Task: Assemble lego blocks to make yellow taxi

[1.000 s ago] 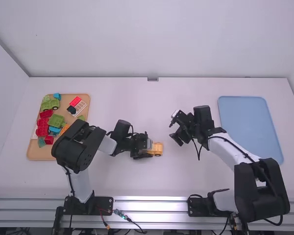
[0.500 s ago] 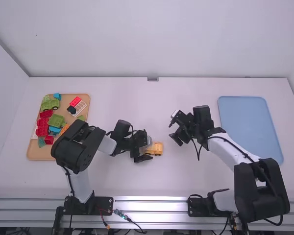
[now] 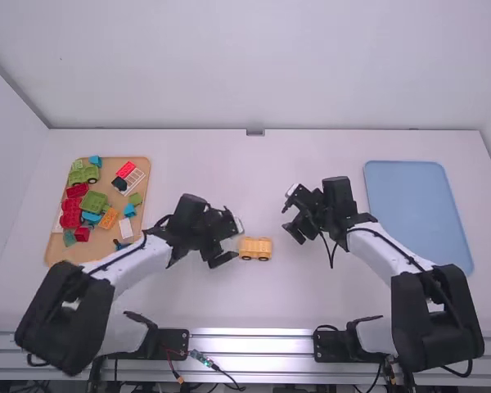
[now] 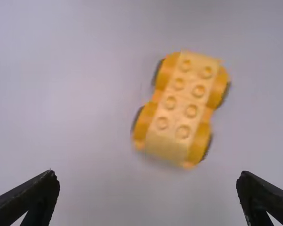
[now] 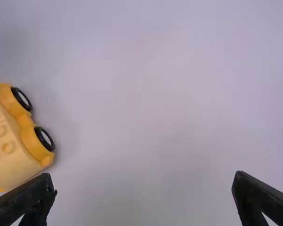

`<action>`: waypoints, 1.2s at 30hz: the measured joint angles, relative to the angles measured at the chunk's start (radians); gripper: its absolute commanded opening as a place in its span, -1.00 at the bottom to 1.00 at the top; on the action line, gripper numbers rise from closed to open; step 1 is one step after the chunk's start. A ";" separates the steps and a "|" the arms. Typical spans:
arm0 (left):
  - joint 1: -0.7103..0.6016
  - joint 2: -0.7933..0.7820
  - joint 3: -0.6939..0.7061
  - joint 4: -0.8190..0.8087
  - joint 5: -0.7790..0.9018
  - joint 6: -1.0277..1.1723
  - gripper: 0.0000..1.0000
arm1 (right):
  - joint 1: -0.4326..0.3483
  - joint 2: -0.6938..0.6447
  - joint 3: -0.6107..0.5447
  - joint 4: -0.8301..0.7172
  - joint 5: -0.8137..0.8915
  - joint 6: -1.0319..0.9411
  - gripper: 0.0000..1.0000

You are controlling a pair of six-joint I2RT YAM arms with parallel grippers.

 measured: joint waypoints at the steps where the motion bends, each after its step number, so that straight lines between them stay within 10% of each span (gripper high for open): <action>1: 0.000 -0.003 0.000 -0.002 -0.007 0.000 0.98 | 0.000 0.000 0.000 0.000 0.000 -0.001 0.98; 12: 0.046 -0.159 0.003 -0.106 -0.465 -0.222 0.98 | 0.000 0.000 0.000 0.006 0.000 -0.001 0.98; 25: 0.556 -0.100 0.267 -0.350 -0.319 -0.216 0.98 | 0.000 0.000 0.000 0.020 0.000 0.001 0.98; 36: 0.908 0.281 0.529 -0.574 -0.145 -0.151 0.98 | 0.000 0.000 0.000 0.055 0.000 0.000 0.98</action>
